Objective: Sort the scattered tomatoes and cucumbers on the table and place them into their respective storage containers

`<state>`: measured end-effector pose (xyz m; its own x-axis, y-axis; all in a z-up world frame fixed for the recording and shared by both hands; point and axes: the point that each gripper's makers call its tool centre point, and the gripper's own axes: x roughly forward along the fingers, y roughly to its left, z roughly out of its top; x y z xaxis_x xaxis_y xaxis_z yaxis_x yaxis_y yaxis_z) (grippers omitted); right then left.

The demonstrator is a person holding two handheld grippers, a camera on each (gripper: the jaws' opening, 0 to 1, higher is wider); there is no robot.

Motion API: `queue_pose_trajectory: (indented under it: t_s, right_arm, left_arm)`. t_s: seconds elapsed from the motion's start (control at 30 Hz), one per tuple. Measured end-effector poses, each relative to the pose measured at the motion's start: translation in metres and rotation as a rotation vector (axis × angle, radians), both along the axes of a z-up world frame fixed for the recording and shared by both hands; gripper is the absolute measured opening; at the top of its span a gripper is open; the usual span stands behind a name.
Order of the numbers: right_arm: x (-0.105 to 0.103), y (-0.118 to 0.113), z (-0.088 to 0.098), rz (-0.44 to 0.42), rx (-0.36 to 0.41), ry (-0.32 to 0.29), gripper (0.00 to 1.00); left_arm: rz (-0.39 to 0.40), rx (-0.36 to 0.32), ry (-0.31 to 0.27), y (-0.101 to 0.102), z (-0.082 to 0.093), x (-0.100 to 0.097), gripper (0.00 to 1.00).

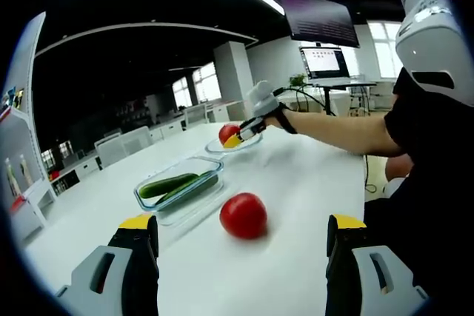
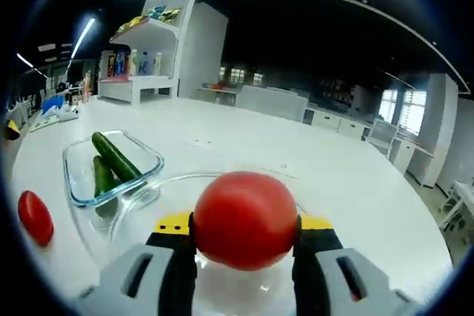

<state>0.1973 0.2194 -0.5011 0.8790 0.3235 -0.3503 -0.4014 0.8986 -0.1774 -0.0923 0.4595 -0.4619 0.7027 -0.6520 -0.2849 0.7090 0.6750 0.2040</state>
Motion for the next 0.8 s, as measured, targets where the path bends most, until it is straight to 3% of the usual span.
queue_pose_trajectory:
  t_s: [0.13, 0.43, 0.6, 0.8]
  right_arm:
    - [0.004, 0.002, -0.01, -0.007, 0.007, 0.028, 0.47]
    - [-0.005, 0.01, -0.014, -0.011, 0.005, 0.069, 0.47]
    - [-0.009, 0.016, -0.018, 0.001, -0.031, 0.081, 0.47]
    - [0.0, 0.013, -0.021, 0.005, -0.04, 0.09, 0.47]
  left_arm:
    - [0.002, -0.002, -0.002, 0.001, 0.0, 0.001, 0.93]
    - [-0.001, 0.001, 0.001, 0.001, -0.002, 0.001, 0.93]
    - [0.003, -0.002, -0.001, 0.002, -0.001, 0.001, 0.93]
    - [0.004, -0.001, 0.002, 0.002, -0.002, 0.001, 0.93]
